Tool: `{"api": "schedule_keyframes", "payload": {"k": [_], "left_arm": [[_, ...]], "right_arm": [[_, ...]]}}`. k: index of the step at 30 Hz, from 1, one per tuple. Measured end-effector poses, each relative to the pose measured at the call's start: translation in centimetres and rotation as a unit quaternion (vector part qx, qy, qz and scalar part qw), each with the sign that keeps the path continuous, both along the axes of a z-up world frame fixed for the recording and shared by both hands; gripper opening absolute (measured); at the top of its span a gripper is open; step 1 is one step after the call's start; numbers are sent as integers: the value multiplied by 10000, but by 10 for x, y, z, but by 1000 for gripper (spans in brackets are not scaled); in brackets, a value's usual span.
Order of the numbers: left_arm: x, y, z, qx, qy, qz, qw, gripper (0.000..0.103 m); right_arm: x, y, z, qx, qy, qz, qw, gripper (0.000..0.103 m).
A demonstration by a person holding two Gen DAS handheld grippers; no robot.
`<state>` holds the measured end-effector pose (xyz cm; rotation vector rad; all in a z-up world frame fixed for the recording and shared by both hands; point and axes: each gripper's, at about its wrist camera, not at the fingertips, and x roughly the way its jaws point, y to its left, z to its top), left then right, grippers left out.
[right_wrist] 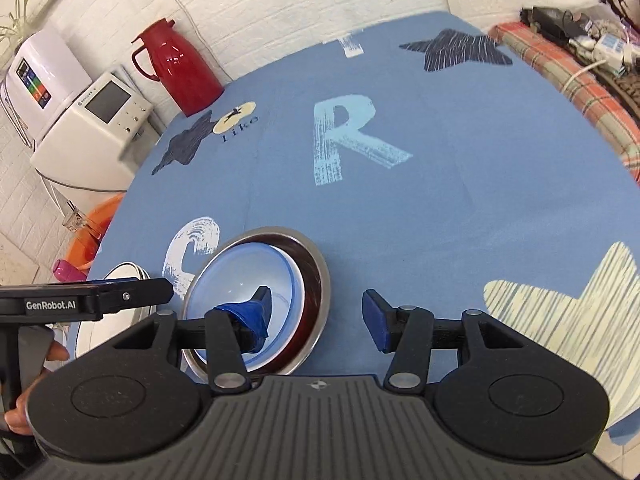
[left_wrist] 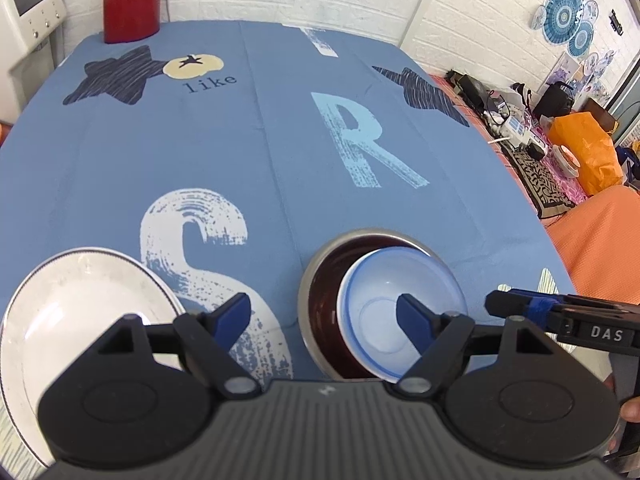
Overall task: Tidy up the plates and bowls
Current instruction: 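Grasp the steel bowl rim of the nested bowls with the right tool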
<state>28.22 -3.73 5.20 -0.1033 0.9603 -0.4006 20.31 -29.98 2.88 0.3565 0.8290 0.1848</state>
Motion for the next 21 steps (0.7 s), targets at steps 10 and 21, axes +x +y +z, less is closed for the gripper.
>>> {"api": "schedule_keyframes", "payload": {"k": [10, 21], "left_arm": [[9, 18, -11, 398, 142, -121, 9990, 79], [32, 7, -36, 704, 388, -223, 9965, 79]], "right_arm": [[-51, 8, -12, 175, -411, -76, 9990, 36], [-25, -3, -28, 332, -68, -271, 9991, 37]]}}
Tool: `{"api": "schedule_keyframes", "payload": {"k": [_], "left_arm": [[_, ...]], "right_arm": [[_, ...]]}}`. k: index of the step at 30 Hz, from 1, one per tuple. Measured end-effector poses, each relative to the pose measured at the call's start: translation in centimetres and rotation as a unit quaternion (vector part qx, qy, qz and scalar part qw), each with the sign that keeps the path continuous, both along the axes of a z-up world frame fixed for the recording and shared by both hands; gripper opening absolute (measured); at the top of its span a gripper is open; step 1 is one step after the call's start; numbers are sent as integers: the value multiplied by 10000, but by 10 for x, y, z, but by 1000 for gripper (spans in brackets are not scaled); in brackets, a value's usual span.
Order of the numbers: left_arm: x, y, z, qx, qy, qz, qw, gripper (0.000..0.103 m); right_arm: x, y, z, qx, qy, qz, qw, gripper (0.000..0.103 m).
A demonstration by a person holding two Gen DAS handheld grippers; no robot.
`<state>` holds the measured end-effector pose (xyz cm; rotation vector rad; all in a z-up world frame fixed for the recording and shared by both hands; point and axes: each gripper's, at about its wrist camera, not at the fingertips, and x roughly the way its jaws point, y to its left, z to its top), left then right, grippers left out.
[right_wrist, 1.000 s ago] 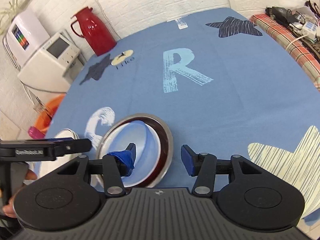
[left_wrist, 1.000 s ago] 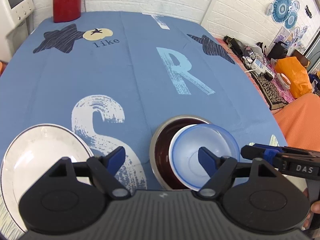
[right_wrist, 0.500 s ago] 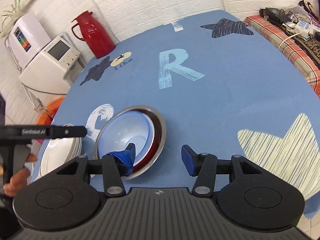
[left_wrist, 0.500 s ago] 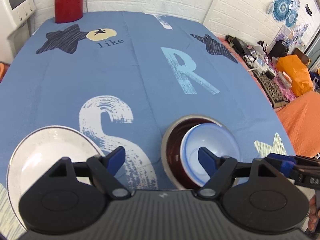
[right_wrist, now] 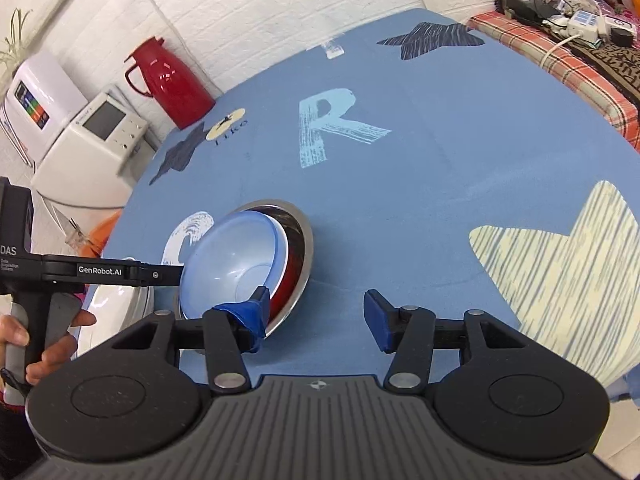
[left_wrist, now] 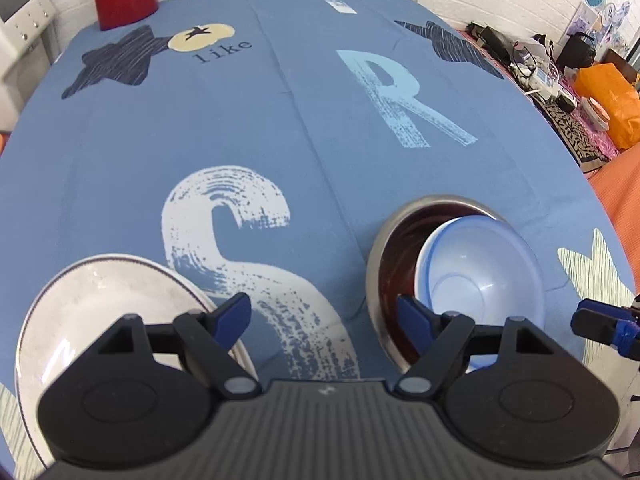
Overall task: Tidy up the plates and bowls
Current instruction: 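Grasp the steel bowl rim of the nested bowls with the right tool, then lift the nested bowls with the right tool and carry toward the plates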
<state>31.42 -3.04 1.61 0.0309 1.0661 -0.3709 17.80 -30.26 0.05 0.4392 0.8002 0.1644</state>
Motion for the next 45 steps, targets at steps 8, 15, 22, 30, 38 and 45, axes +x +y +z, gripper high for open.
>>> {"api": "schedule_keyframes", "payload": {"k": [8, 15, 22, 30, 38, 45], "left_arm": [[1, -3, -6, 16, -26, -33, 10000, 79], [1, -1, -4, -74, 26, -33, 10000, 79], [4, 0, -5, -125, 73, -61, 9999, 79], [3, 5, -4, -162, 15, -58, 9999, 79], [5, -4, -8, 135, -7, -145, 9998, 79], [7, -3, -9, 12, 26, -122, 9999, 79]], "right_arm": [[24, 7, -1, -496, 240, 190, 9983, 37], [29, 6, 1, -505, 346, 214, 9979, 38], [30, 11, -5, -446, 782, 293, 9955, 39], [45, 11, -7, -479, 925, 234, 9943, 41], [54, 15, -19, -635, 1015, 257, 9925, 48], [51, 14, -24, -832, 971, 339, 9912, 60]]}}
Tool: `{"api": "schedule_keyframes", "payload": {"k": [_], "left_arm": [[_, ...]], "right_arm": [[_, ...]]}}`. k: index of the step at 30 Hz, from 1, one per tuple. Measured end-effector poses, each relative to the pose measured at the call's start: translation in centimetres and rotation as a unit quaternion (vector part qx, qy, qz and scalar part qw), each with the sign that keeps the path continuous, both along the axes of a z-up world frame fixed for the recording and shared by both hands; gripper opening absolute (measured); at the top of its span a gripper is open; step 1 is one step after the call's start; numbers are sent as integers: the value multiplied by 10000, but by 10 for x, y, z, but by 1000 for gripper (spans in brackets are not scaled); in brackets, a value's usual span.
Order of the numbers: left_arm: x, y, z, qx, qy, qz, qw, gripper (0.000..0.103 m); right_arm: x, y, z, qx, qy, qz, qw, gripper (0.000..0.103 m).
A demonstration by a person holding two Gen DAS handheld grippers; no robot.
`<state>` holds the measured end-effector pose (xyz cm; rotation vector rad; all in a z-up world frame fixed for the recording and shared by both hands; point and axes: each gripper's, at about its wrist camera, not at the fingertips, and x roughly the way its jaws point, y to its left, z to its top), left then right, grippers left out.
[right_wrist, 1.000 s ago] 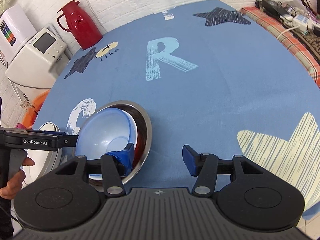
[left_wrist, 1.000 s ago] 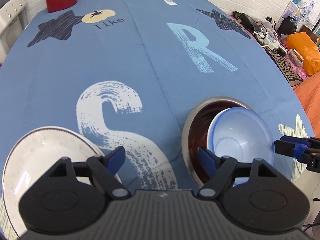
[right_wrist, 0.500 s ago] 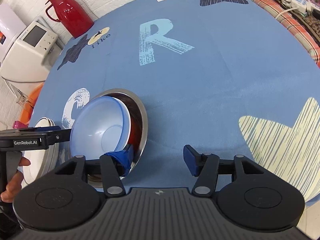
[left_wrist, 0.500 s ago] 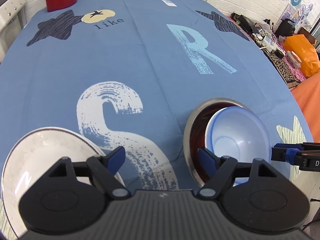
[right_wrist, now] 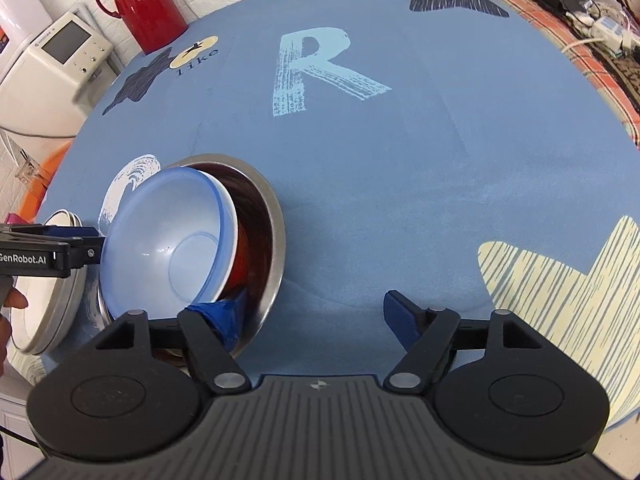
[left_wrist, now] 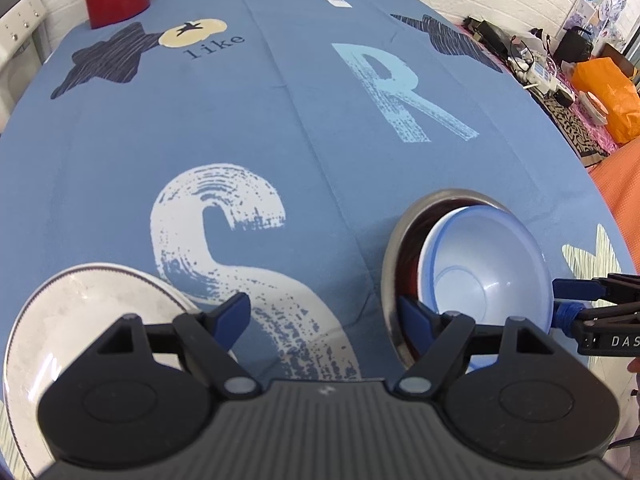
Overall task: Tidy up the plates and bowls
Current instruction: 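Lift the nested bowls with the right tool and carry toward the plates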
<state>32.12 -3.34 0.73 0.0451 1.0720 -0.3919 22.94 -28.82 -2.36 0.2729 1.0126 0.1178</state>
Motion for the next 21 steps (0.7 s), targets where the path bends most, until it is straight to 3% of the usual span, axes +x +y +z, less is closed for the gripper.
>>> {"api": "schedule_keyframes", "payload": {"k": [2, 3, 5, 10, 17, 21], "left_arm": [[0, -1, -1, 33, 4, -6, 10000, 76], [1, 0, -2, -23, 64, -2, 10000, 67], [5, 4, -5, -307, 270, -21, 9992, 57], [3, 6, -5, -498, 315, -100, 9982, 44], [-3, 3, -2, -812, 387, -173, 9958, 4], [-1, 7, -4, -1085, 580, 58, 9924, 0]], "right_arm": [[1, -2, 0, 165, 107, -157, 9997, 59], [1, 1, 1, 153, 48, -133, 9998, 56], [0, 8, 5, 10, -74, 81, 9999, 51], [3, 9, 5, 133, -49, 233, 9996, 39], [8, 15, 8, 297, 163, 194, 9992, 22], [11, 19, 6, 582, 478, 76, 9971, 13]]}}
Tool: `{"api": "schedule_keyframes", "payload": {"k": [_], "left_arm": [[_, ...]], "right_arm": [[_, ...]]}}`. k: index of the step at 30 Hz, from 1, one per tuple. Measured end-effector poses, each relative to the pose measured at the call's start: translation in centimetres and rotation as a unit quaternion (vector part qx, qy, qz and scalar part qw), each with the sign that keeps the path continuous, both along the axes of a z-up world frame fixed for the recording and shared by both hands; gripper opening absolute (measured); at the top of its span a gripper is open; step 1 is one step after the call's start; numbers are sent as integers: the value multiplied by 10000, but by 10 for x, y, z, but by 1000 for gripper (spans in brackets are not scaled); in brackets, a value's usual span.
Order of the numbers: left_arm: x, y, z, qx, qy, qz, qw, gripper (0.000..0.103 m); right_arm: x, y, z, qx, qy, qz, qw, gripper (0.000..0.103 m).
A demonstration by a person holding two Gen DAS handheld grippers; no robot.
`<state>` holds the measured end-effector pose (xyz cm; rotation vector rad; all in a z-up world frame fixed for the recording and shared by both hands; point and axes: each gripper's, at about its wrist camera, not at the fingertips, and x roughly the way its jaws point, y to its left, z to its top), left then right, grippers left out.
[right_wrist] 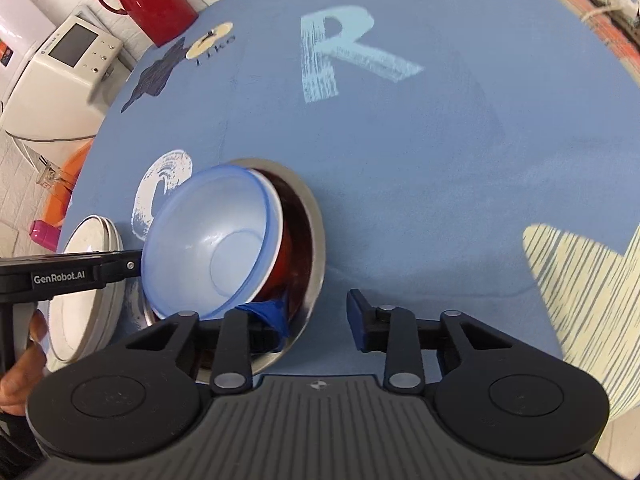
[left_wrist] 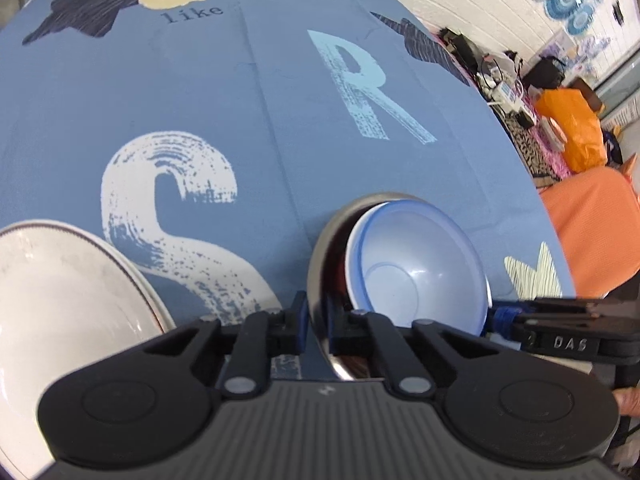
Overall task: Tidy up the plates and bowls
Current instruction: 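Lift the nested bowls with the right tool and carry toward the plates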
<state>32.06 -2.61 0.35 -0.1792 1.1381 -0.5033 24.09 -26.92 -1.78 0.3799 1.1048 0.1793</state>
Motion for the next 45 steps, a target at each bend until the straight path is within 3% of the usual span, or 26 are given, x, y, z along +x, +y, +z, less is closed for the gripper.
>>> {"api": "schedule_keyframes", "payload": {"k": [2, 3, 6, 10, 15, 20, 23, 25, 34, 37, 38, 39, 41, 43, 45], "left_arm": [[2, 2, -1, -94, 73, 94, 9999, 0], [3, 2, -2, -215, 135, 61, 9997, 0], [2, -1, -7, -185, 209, -70, 9996, 0], [3, 1, -10, -393, 346, -60, 9986, 3], [2, -1, -8, -236, 117, -72, 9996, 9], [3, 1, -2, -101, -69, -1, 9999, 11], [4, 5, 1, 111, -228, 184, 9995, 48], [6, 10, -1, 161, -271, 186, 9993, 58], [19, 5, -2, 311, -382, 335, 9982, 55], [20, 1, -5, 331, -324, 186, 9988, 45], [19, -1, -4, 411, -390, 136, 9983, 37], [19, -4, -3, 378, -439, 22, 9983, 17], [20, -9, 0, 290, -422, -102, 9986, 1], [21, -14, 0, 472, -569, -136, 9972, 1], [23, -11, 0, 421, -543, -115, 9976, 0]], "right_arm": [[1, 5, -5, 402, 227, 73, 9989, 12], [2, 10, -8, 747, 292, 161, 9966, 22], [2, 28, 1, 72, -11, 504, 9987, 22], [6, 19, 0, 162, -9, 311, 9994, 22], [1, 14, 9, -421, -335, 304, 9981, 24], [7, 2, 4, -284, -483, 102, 9984, 24], [6, -1, 4, -374, -700, 47, 9968, 26], [5, -4, 6, -384, -789, 106, 9961, 26], [26, -9, 6, -734, -838, -3, 9938, 28], [28, -10, 2, -654, -815, 47, 9945, 29], [29, -12, 0, -537, -743, 4, 9958, 29], [29, -13, -2, -368, -662, -49, 9971, 28], [27, -14, -3, -200, -723, -121, 9971, 28], [26, -11, 0, -204, -843, -32, 9962, 26], [25, -8, 3, -238, -866, 60, 9959, 24]]}}
